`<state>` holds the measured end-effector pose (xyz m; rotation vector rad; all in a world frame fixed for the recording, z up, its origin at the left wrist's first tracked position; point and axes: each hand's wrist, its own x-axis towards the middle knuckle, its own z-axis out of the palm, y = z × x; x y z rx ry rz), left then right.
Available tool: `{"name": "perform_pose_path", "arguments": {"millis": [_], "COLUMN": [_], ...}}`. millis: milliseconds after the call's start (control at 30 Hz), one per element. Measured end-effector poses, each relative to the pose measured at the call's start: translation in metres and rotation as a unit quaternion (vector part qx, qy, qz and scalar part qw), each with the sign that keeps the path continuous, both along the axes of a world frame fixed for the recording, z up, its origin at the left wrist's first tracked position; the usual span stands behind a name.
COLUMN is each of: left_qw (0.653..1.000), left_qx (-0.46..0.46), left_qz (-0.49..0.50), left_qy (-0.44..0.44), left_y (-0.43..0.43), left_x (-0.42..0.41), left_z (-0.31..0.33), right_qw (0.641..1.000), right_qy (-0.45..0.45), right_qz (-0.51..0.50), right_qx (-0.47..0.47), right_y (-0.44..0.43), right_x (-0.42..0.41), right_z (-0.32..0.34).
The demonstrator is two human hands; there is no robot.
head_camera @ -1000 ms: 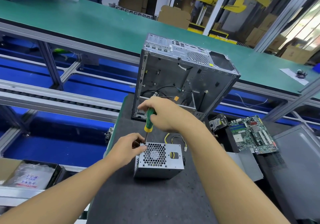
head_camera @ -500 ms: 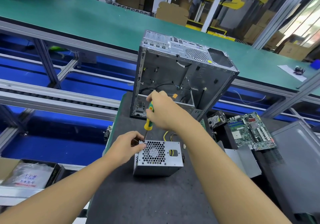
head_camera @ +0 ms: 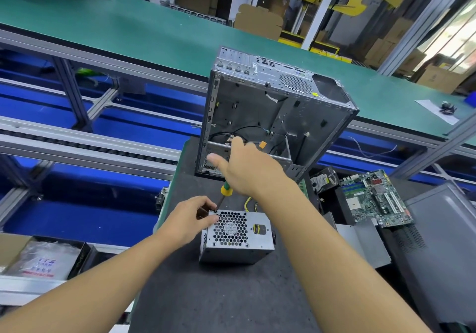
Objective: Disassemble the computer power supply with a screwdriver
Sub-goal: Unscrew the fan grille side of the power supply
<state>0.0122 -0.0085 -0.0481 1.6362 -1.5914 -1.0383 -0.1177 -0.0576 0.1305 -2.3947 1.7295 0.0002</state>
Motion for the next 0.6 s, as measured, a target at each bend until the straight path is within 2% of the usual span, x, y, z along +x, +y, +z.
{"name": "perform_pose_path", "arguments": {"millis": [133,367,600], "left_qw": [1.0,1.0,1.0], "left_qx": [0.003,-0.001,0.007], "left_qz": [0.004,0.002,0.007], "left_qy": [0.002,0.001,0.01], "left_y": [0.0,0.001,0.0], "left_x": [0.0,-0.001,-0.002], "left_z": [0.0,-0.001,-0.001], "right_qw": [0.999,0.985,0.999], "right_qy": [-0.001,-0.065,-0.003], "right_qz": [0.033,0.103,0.04], "right_qx": [-0.002,0.122,0.012], "right_y": [0.0,-0.001,0.002], "right_x": [0.003,0.0,-0.001], "right_z": [0.001,0.012,0.0]}}
